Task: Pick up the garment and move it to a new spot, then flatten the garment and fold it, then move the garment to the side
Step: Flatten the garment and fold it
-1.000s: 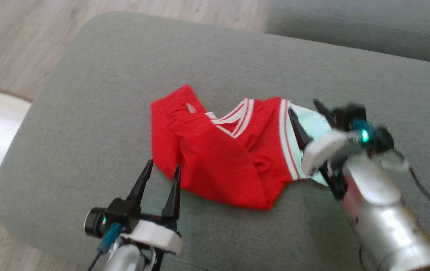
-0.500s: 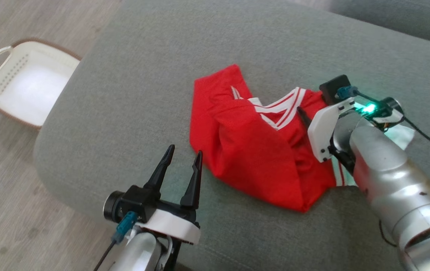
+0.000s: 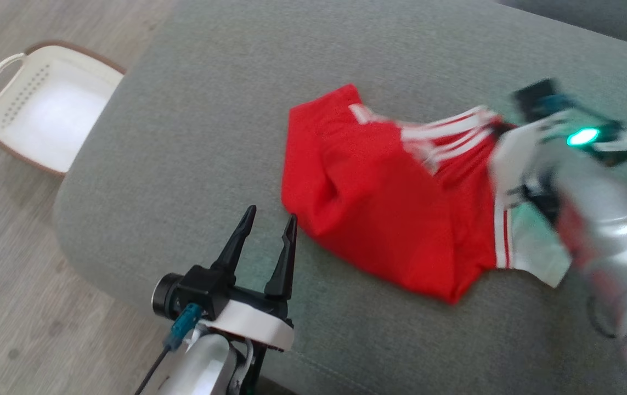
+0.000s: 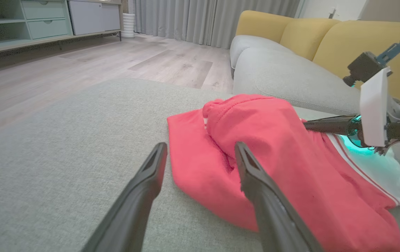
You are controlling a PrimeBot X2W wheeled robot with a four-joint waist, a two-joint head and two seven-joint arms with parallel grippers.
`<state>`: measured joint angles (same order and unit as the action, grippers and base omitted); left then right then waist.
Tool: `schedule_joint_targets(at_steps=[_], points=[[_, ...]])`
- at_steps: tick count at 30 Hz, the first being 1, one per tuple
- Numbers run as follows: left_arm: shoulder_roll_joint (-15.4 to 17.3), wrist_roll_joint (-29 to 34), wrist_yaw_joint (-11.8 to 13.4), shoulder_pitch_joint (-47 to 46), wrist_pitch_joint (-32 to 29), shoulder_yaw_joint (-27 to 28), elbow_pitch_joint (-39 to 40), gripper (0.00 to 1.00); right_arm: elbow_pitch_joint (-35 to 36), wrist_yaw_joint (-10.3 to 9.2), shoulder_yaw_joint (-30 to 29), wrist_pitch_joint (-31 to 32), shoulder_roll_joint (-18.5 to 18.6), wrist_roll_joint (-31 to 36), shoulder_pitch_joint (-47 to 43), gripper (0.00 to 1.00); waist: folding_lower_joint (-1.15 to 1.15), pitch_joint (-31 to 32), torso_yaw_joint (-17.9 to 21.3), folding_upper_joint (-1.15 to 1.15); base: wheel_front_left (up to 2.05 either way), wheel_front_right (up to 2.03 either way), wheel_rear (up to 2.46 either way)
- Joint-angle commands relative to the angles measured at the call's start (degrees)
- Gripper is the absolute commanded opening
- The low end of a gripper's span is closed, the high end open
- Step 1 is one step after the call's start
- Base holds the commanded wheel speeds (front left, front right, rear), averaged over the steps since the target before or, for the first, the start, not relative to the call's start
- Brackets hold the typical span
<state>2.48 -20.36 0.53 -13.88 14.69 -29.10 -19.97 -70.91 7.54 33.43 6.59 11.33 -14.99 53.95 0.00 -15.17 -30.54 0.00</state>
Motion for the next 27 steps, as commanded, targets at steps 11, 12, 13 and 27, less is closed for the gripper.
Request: schedule_joint_targets(at_steps=[11, 12, 13, 27], points=[[0.4, 0.9, -0.3, -1.8, 0.3, 4.0, 0.6, 1.0, -3.0, -0.05, -21.1, -13.7, 11.9, 1.8, 0.3, 0.0, 0.0, 2.2, 7.7, 0.0, 0.0, 0.0, 0.0], [0.4, 1.1, -0.4, -1.7, 0.3, 4.3, 0.4, 1.0, -3.0, -0.05, -23.2, -13.6, 12.5, 2.4, -0.8, 0.0, 0.0, 2.6, 8.7, 0.0, 0.0, 0.0, 0.0], [0.4, 1.3, -0.5, -1.6, 0.3, 4.6, 0.3, 1.0, -3.0, -0.05, -25.4, -13.6, 12.9, 2.9, -1.7, 0.0, 0.0, 3.0, 9.7, 0.0, 0.0, 0.0, 0.0], [0.4, 2.7, -1.3, 0.0, 0.3, 6.2, -1.0, 1.0, 2.3, -0.05, -42.7, -21.4, 4.5, 11.6, -8.6, 1.0, 0.0, 5.7, 16.3, 0.0, 0.0, 0.0, 0.0]])
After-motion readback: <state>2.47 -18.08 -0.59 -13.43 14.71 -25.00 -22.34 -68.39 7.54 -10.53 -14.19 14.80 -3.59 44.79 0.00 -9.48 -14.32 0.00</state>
